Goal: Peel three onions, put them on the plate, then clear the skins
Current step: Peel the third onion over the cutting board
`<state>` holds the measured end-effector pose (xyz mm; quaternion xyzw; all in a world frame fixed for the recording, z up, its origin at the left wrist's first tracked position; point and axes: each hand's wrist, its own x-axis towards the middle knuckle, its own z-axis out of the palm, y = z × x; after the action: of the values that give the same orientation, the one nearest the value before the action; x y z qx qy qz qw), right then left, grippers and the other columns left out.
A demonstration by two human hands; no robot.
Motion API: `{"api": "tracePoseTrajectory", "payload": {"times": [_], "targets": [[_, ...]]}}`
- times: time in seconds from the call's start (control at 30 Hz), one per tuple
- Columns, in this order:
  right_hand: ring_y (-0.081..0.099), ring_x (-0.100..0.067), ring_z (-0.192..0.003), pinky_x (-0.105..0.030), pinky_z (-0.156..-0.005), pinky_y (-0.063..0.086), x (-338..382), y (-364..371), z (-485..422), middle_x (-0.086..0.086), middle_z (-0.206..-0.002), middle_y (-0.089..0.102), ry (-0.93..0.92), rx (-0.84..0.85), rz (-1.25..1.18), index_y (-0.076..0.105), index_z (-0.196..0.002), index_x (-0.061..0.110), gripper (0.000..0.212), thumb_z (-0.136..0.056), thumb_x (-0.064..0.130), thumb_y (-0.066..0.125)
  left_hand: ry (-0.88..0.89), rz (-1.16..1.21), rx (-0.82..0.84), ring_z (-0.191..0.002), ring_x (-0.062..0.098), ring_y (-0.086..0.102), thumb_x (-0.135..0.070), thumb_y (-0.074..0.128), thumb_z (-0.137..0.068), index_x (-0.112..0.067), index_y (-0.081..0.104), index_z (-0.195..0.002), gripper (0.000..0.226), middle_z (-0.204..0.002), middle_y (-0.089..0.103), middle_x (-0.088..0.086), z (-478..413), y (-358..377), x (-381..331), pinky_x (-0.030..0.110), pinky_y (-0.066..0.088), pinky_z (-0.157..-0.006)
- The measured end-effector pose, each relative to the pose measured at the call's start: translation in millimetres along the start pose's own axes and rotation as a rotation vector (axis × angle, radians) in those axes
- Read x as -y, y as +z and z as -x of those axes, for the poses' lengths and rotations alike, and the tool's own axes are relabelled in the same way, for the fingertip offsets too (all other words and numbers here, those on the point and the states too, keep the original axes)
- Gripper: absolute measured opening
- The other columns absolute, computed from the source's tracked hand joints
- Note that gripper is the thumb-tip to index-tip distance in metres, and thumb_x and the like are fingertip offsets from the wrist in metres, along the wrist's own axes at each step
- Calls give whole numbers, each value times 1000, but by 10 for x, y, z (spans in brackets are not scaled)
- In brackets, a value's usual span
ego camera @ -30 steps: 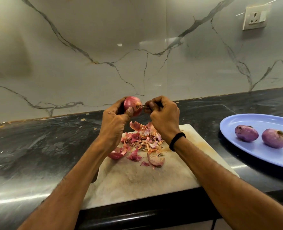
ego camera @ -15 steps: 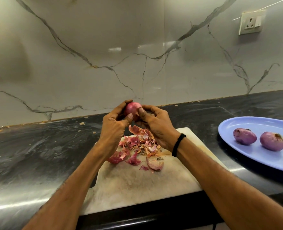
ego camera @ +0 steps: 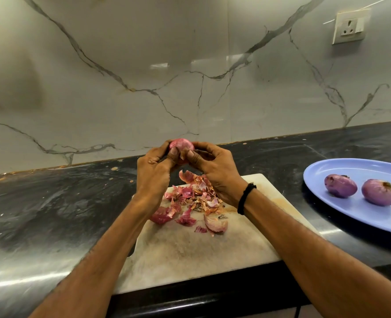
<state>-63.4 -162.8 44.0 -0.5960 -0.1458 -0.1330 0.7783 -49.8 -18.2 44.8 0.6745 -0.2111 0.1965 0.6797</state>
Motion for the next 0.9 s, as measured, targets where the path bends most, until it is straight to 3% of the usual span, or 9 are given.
{"api": "tracePoseTrajectory", "payload": {"times": [0.13, 0.4, 0.6, 0.73, 0.9], "targets": [[67, -23, -106, -36, -84, 59, -33, 38, 30, -9, -112, 70, -3, 31, 36, 62, -122, 9, 35, -87, 11, 68, 1, -54, -56, -101, 19, 71, -18, 63, -97, -10, 73, -119, 25, -115, 66, 10, -12, 7, 43, 25, 58, -85], [68, -23, -102, -39, -86, 58, -45, 45, 46, -8, -109, 70, 18, 47, 17, 62, -121, 12, 32, -90, 11, 63, 108, -284, -175, -87, 10, 69, -21, 64, -98, -16, 73, -114, 19, -98, 69, -2, -4, 47, 34, 23, 60, -77], [68, -26, -103, -38, -87, 58, -52, 55, 49, -11, -113, 67, 51, 65, -14, 59, -124, 8, 31, -93, 8, 58, 196, -393, -218, -83, 5, 66, -18, 63, -99, -12, 73, -115, 20, -94, 67, -5, 36, 74, 8, 14, 55, -71], [67, -28, -106, -38, -87, 58, -53, 60, 48, -14, -118, 65, 68, 72, -38, 56, -130, 4, 36, -94, 7, 57, 234, -414, -247, -80, -1, 62, -15, 62, -99, -11, 73, -112, 17, -89, 61, -16, 59, 94, -5, 8, 50, -70], [67, -27, -106, -37, -88, 57, -52, 81, 54, -14, -116, 65, 90, 86, -69, 54, -130, 2, 38, -93, 7, 57, 300, -493, -287, -74, -6, 58, -12, 61, -99, -4, 75, -107, 18, -88, 63, -3, 63, 99, 18, 3, 44, -67]]}}
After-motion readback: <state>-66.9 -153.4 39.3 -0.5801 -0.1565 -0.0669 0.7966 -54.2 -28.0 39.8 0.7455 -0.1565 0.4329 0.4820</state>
